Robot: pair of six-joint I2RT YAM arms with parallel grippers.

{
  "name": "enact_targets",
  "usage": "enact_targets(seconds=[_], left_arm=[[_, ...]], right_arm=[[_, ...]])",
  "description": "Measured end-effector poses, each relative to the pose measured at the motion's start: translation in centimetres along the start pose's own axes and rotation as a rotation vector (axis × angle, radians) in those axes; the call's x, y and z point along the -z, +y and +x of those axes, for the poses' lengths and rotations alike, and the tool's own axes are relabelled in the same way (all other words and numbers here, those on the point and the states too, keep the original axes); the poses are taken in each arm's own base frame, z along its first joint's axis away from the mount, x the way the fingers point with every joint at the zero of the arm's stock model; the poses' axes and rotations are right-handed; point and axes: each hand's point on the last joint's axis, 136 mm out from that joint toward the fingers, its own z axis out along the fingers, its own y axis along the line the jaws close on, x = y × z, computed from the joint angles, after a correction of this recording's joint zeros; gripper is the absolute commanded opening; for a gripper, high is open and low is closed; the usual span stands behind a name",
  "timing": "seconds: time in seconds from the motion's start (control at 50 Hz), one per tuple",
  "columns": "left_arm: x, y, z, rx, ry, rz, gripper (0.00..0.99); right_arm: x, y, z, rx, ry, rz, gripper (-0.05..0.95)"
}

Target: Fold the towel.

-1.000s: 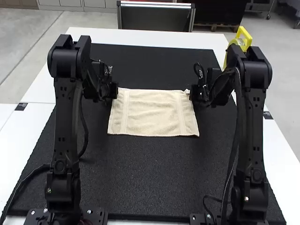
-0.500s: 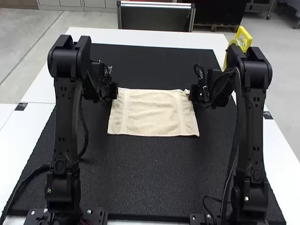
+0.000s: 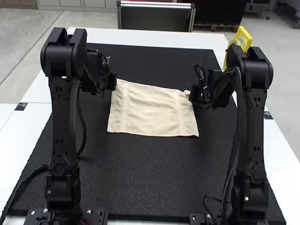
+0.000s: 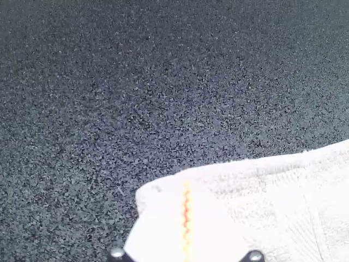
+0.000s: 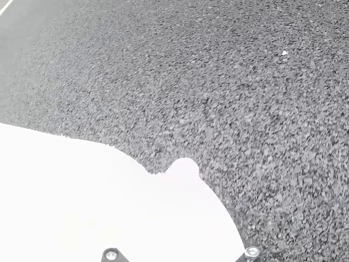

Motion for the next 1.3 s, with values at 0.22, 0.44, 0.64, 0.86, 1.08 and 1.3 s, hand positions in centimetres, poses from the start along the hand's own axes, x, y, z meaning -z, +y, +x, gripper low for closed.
enact_targets(seconds=[0.22, 0.44, 0.64, 0.86, 1.08, 1.3], left_arm=[[0.6, -0.1, 2.4, 0.012, 0.047, -0.001, 0.028], [1.6, -0.3, 2.4, 0.008, 0.047, -0.002, 0.028], [3.0, -0.8, 0.5, -0.006, 0.009, -0.002, 0.028], [4.1, -1.2, 0.2, -0.008, 0.004, 0.000, 0.028], [5.4, -1.8, 0.9, -0.014, 0.017, 0.007, 0.026], [6.9, -2.5, 1.2, -0.021, 0.018, 0.016, 0.028]], right_arm=[[0.9, 0.9, -1.4, 0.003, -0.019, -0.019, -0.02], [2.1, 1.9, -3.0, 0.012, -0.047, -0.037, -0.02], [2.6, 2.1, -2.6, 0.003, -0.038, -0.043, -0.02], [3.1, 2.3, -1.4, -0.013, -0.015, -0.047, -0.02], [5.0, 2.7, -2.6, -0.008, -0.040, -0.058, -0.02], [6.2, 2.9, -2.7, -0.012, -0.045, -0.065, -0.02]])
